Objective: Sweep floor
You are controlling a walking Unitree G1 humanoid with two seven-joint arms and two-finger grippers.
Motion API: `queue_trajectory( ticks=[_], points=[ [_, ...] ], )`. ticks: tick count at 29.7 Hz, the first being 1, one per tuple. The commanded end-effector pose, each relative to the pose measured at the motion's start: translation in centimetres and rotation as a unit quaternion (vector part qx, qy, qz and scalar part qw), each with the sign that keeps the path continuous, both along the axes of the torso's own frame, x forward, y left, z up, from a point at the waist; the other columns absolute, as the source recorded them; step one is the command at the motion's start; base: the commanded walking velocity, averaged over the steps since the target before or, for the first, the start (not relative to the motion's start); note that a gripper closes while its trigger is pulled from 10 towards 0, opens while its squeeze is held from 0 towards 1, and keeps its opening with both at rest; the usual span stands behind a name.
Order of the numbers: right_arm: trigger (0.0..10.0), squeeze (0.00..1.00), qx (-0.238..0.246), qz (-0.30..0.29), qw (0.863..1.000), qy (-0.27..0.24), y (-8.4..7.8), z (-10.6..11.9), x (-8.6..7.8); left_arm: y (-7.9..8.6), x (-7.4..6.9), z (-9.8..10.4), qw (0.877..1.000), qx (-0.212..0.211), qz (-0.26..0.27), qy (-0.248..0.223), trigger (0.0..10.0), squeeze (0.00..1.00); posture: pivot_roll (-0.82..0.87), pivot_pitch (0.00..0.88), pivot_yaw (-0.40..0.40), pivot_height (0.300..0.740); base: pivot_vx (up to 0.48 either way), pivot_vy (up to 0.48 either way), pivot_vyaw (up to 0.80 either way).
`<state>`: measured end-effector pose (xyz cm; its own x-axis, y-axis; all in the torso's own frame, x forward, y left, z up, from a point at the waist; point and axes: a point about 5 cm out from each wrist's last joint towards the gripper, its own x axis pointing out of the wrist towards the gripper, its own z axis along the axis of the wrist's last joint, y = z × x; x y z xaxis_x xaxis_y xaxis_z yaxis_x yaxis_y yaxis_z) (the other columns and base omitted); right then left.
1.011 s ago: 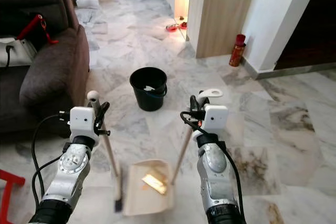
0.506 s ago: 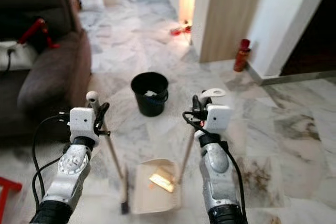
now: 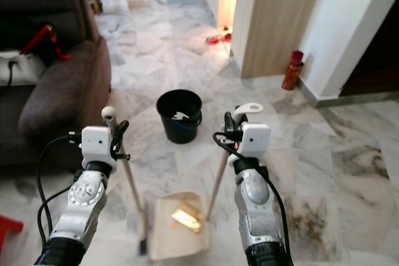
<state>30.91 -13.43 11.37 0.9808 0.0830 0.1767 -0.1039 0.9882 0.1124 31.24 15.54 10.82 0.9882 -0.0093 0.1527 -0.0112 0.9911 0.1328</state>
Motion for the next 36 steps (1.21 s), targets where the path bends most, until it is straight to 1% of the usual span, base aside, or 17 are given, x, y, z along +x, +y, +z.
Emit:
queue_trajectory(
  ticks=[1,3,7,14,20,24,26,36],
  points=[
    [10.0,0.0,-0.001,-0.004,0.999,-0.032,-0.15,1.27,0.24,-0.36,0.36,1.1,1.0,0.001,-0.006,-0.024,10.0,0.0,-0.04,0.0,0.042,0.74,0.292,0.0,0.0],
    [10.0,0.0,-0.001,-0.002,0.999,-0.032,-0.04,1.29,0.24,-0.38,0.4,1.19,1.0,0.001,-0.007,-0.026,10.0,0.0,-0.04,0.0,0.041,0.74,0.296,0.0,0.52],
    [10.0,0.0,0.013,-0.001,0.999,-0.03,0.08,1.28,0.24,-0.29,0.46,1.3,1.0,0.002,-0.006,-0.027,10.0,0.0,-0.04,0.0,0.042,0.74,0.297,0.0,0.0],
    [10.0,0.0,0.013,-0.001,1.0,-0.028,0.01,1.09,0.1,-0.22,0.34,1.19,1.0,0.003,-0.004,-0.025,10.0,0.0,-0.04,0.0,0.043,0.74,0.3,0.0,0.0],
    [10.0,0.0,0.005,0.003,1.0,-0.03,0.25,1.07,-0.06,-0.27,0.37,1.25,1.0,0.003,-0.008,-0.026,10.0,0.0,-0.04,0.0,0.046,0.74,0.3,0.0,0.0],
    [10.0,0.0,0.006,0.006,0.999,-0.031,0.32,1.09,-0.09,-0.3,0.37,1.25,1.0,0.004,-0.009,-0.025,10.0,0.0,-0.04,0.0,0.047,0.74,0.3,0.0,0.68],
    [10.0,0.0,0.017,0.004,0.999,-0.029,0.27,1.08,-0.1,-0.33,0.36,1.25,1.0,0.004,-0.009,-0.025,10.0,0.0,-0.04,0.0,0.046,0.74,0.3,0.0,0.0],
    [10.0,0.0,0.014,0.002,0.999,-0.034,0.1,1.38,0.07,-0.45,0.41,1.25,1.0,0.001,-0.009,-0.026,10.0,0.0,-0.04,0.0,0.041,0.74,0.302,0.0,0.0]
  ],
)
